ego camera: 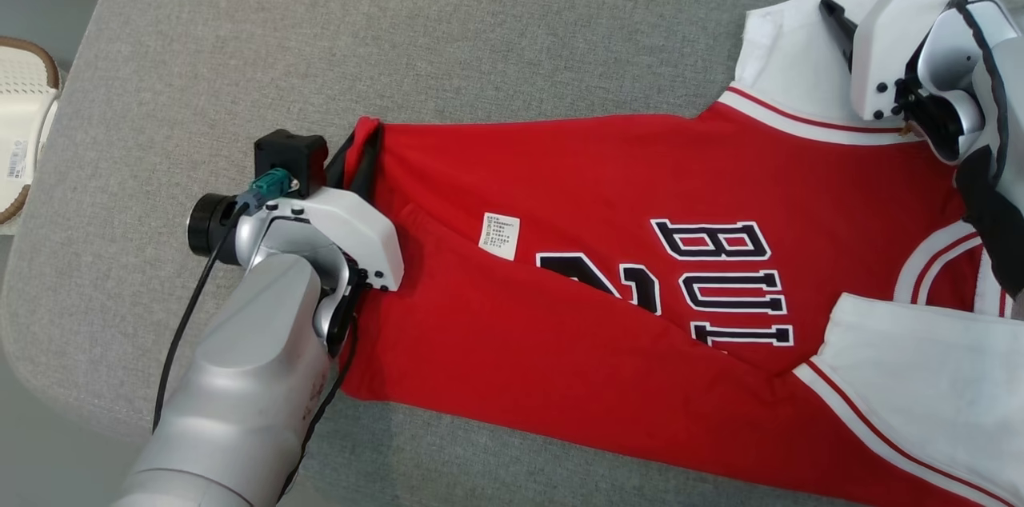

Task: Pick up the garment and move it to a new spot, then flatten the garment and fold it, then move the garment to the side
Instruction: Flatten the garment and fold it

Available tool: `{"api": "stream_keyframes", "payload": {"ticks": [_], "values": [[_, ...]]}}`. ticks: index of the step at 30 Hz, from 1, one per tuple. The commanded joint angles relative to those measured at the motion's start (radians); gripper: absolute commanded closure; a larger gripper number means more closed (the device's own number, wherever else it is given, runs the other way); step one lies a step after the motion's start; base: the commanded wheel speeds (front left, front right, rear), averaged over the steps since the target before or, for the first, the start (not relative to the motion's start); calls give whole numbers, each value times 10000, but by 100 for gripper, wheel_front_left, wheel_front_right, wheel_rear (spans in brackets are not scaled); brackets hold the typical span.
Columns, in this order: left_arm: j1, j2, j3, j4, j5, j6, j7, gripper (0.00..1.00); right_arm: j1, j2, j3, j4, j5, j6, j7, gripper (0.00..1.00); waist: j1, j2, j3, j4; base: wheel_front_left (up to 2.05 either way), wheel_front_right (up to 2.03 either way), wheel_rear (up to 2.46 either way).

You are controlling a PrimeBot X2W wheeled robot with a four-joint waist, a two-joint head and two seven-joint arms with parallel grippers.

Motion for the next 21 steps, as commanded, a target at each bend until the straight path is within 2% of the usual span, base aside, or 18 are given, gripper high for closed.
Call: {"api": "stream_keyframes", "payload": {"ticks": [1, 2, 4, 8, 12, 13, 15, 16, 21], "values": [[-195, 43, -240, -69, -225, 151, -38, 100, -59, -77, 7, 297, -24, -3, -3, 2, 0, 0, 70, 27, 0, 0, 0], [-232, 41, -362, -89, -329, 185, -39, 100, -88, -56, 17, 397, -11, -3, 47, 7, 0, 0, 92, 31, 0, 0, 0], [-318, 36, -577, -130, -502, 276, -35, 100, -164, -67, 12, 580, -31, -3, -79, 9, 0, 0, 125, 37, 0, 0, 0], [-414, 37, -914, -142, -838, 403, -46, 100, -246, -124, 101, 970, -165, -5, -159, 0, 0, 0, 166, 49, 0, 0, 0], [-537, 32, -1179, -172, -1039, 491, -53, 100, -336, -73, 174, 1285, -241, -6, -238, 0, 0, 0, 186, 53, 0, 0, 0], [-548, 32, -1220, -189, -1072, 504, -54, 100, -319, -34, 201, 1352, -245, -6, -184, 25, 0, 0, 190, 53, 0, 0, 0], [-552, 37, -1299, -214, -1127, 548, -56, 100, -291, 30, 254, 1422, -236, -6, -175, 91, 0, 0, 195, 52, 0, 0, 0], [-555, 37, -1338, -241, -1147, 540, -56, 100, -290, 46, 222, 1434, -188, -6, -285, 100, 0, 0, 191, 50, 0, 0, 0], [-735, 41, -1351, -357, -996, 643, -59, 100, -742, -112, 31, 1459, -415, -6, -1448, 100, 0, 0, 151, -22, 0, 0, 0]]}}
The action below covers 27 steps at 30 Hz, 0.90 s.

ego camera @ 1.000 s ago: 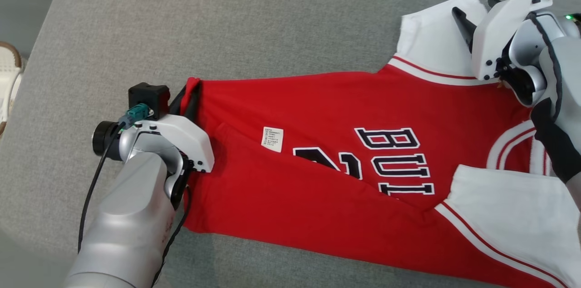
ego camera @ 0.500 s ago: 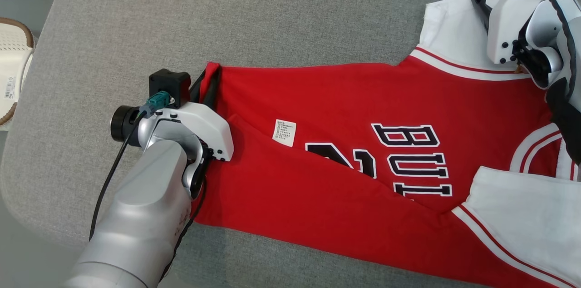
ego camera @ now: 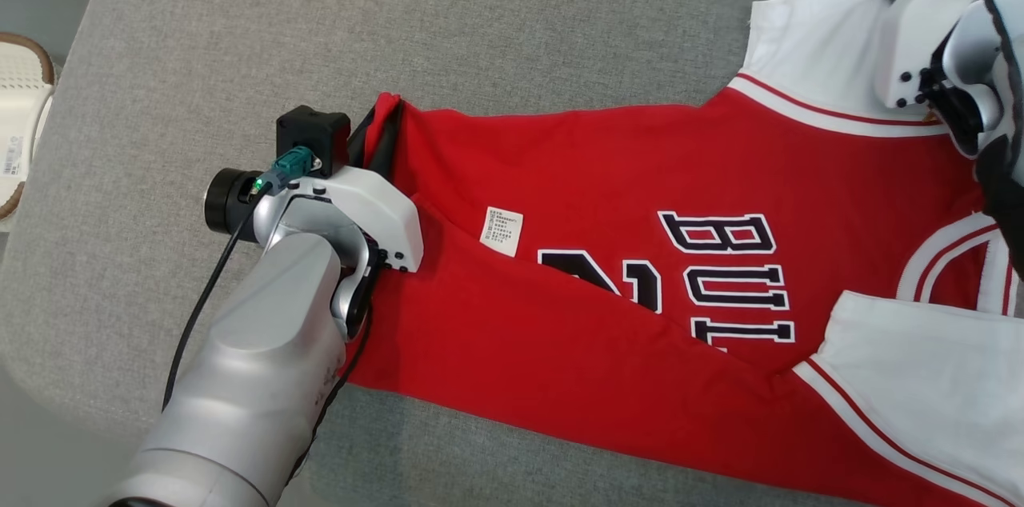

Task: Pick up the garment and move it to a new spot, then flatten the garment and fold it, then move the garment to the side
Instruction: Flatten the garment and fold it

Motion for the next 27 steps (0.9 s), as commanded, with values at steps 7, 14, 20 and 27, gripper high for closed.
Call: {"api": "stream_keyframes", "payload": {"ticks": [7, 14, 20, 27], "values": [[-308, 271, 431, -488, 575, 182, -47, 100, -334, -114, -511, 367, -433, -8, -1797, 100, 0, 0, -277, -386, 0, 0, 0], [-102, 616, 923, -617, 1032, 110, -46, 100, -251, 114, -1014, 538, -632, -8, -2797, 100, 0, 0, -628, -977, 0, 0, 0], [402, 828, 1305, -731, 1392, 27, -48, 100, 450, 671, -1076, 341, -280, -7, -3439, 100, 0, 0, -1137, -1470, 0, 0, 0], [1442, 1235, 1920, -851, 1661, 7, -48, 100, 1957, 1032, -582, -872, 594, -7, -3751, 100, 0, 0, -1851, -2213, 0, 0, 0]]}}
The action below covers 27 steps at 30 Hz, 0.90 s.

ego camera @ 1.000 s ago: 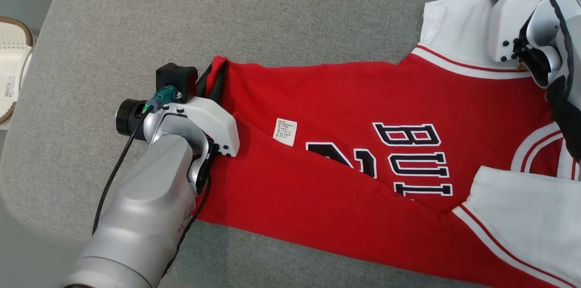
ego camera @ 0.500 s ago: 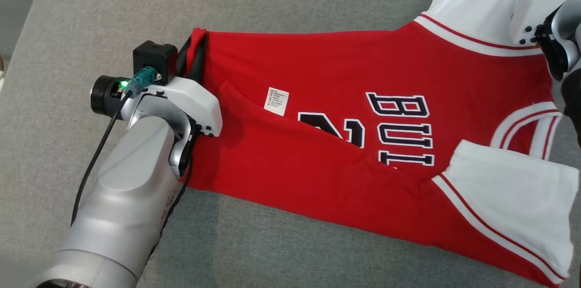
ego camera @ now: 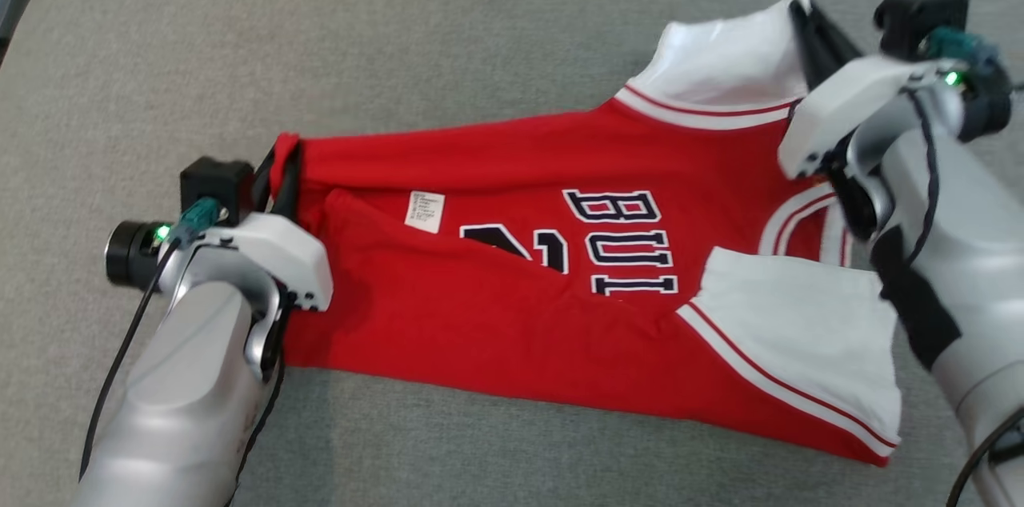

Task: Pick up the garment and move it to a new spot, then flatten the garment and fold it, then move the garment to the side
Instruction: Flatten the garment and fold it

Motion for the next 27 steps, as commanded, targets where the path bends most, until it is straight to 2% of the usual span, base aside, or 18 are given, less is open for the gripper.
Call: {"api": "stream_keyframes", "payload": {"ticks": [1, 12, 20, 27], "values": [[263, 185, 175, -41, 59, -16, -48, 100, 438, -44, 174, -297, 206, -3, -94, 100, 0, 0, -424, -423, 0, 0, 0], [1946, 503, 995, -194, 292, -172, -47, 100, 3173, -273, 1058, -2534, 1856, -3, -172, 100, 0, 0, -1395, -1271, 0, 0, 0], [2956, 561, 1587, -386, 491, -193, -47, 100, 4782, -315, 1039, -3753, 2641, -3, -186, 100, 0, 0, -2009, -1701, 0, 0, 0], [3787, 621, 2121, -759, 708, -163, -47, 100, 5949, -31, 814, -4467, 2884, -3, -194, 100, 0, 0, -2366, -2001, 0, 0, 0]]}}
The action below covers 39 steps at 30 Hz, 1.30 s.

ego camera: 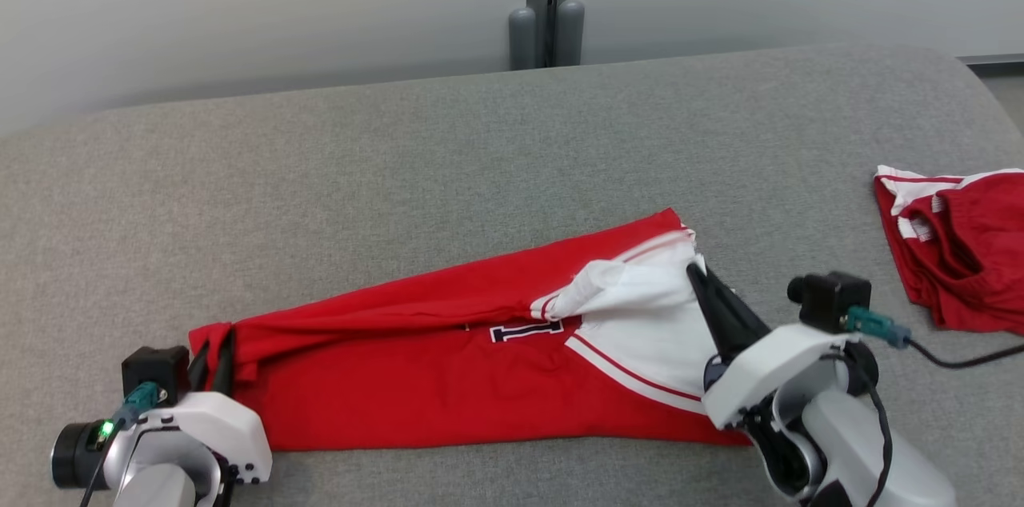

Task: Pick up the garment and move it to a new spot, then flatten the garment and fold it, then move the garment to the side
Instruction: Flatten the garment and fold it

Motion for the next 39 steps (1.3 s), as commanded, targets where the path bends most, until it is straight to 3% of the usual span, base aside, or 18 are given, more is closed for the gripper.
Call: {"api": "stream_keyframes", "payload": {"ticks": [1, 10, 11, 12, 13, 14, 15, 22, 26, 32, 39], "values": [[235, 97, 154, -87, 114, 38, -47, 100, 393, 25, -119, -150, 76, 0, -66, 100, 0, 0, -142, -103, 0, 0, 0], [807, 83, 490, -122, 562, -10, -47, 100, 1324, 203, -153, -247, -222, 0, -66, 100, 0, 0, -182, -241, 0, 0, 0], [816, 79, 527, -122, 618, 73, -47, 89, 1372, 231, -195, -181, -205, 0, -48, 100, 0, 0, -169, -248, 0, 0, 0], [826, 63, 578, -104, 663, 117, -47, 55, 1370, 232, -213, -139, -256, -1, -41, 92, 0, 0, -159, -247, 0, 0, 0], [862, 35, 622, -122, 726, 179, -47, 2, 1349, 239, -256, -104, -326, -1, -44, 58, 0, 0, -155, -239, 0, 0, 0], [931, 30, 639, -123, 815, 230, -47, 0, 1367, 279, -323, -59, -303, 0, -47, 14, 0, 0, -164, -231, 0, 0, 0], [1025, 4, 660, -161, 890, 301, -47, 0, 1377, 292, -392, -30, -352, 0, -50, 0, 0, 0, -190, -223, 0, 0, 0], [2127, -359, 1401, -1517, 1263, 1268, -47, 0, 1742, 327, -1680, -269, -979, 0, -59, 0, 0, 0, -582, -88, 0, 0, 0], [2652, -597, 1721, -2304, 1431, 1456, -49, 0, 2018, 405, -2234, -310, -1550, 0, -59, 0, 0, 0, -789, -6, 0, 0, 0], [3558, -1078, 1968, -3533, 1886, 1299, -47, 0, 2552, 730, -3168, -178, -2552, 0, -59, 0, 0, 0, -1074, 290, 0, 0, 0], [3748, -1365, 1883, -3706, 2178, 1054, -49, 0, 2430, 968, -3720, 305, -3128, 0, -59, 0, 0, 0, -1021, 759, 0, 0, 0]]}}
